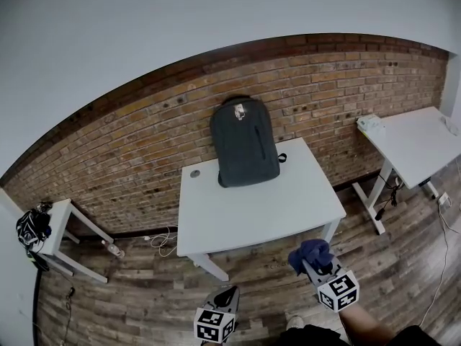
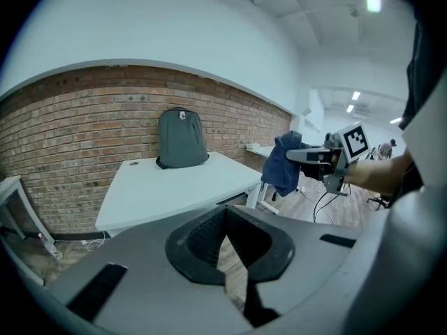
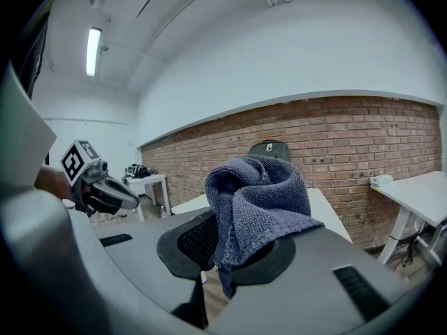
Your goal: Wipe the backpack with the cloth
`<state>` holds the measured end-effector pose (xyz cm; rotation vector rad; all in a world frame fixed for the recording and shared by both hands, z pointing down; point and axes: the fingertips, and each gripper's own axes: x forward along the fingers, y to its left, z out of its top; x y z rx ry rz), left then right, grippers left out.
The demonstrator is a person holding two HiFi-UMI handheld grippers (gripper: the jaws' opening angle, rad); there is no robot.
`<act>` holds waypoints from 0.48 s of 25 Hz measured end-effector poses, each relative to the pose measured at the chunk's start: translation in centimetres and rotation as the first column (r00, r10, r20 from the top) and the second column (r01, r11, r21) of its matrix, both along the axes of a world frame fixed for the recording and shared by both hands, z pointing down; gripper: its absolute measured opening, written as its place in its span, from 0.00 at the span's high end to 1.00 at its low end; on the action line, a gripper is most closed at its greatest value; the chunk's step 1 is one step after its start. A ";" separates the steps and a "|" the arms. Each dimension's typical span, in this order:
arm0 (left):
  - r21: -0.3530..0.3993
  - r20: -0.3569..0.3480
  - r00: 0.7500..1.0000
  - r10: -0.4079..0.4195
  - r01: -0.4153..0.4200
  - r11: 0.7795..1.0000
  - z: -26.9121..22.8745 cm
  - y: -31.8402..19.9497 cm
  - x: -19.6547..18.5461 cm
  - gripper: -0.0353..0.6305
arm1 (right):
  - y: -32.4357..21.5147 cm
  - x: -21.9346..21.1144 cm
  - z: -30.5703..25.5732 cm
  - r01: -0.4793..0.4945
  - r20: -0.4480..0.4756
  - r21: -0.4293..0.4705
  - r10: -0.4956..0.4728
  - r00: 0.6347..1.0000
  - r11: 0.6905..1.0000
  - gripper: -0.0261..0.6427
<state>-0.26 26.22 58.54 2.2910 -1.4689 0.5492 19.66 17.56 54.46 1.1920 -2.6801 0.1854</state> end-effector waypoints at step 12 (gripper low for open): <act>0.025 -0.038 0.999 -0.027 0.028 0.999 0.3 6.9 -3.0 0.97 | 6.8 -3.1 -1.6 0.025 -0.036 0.052 -0.023 0.999 0.998 0.89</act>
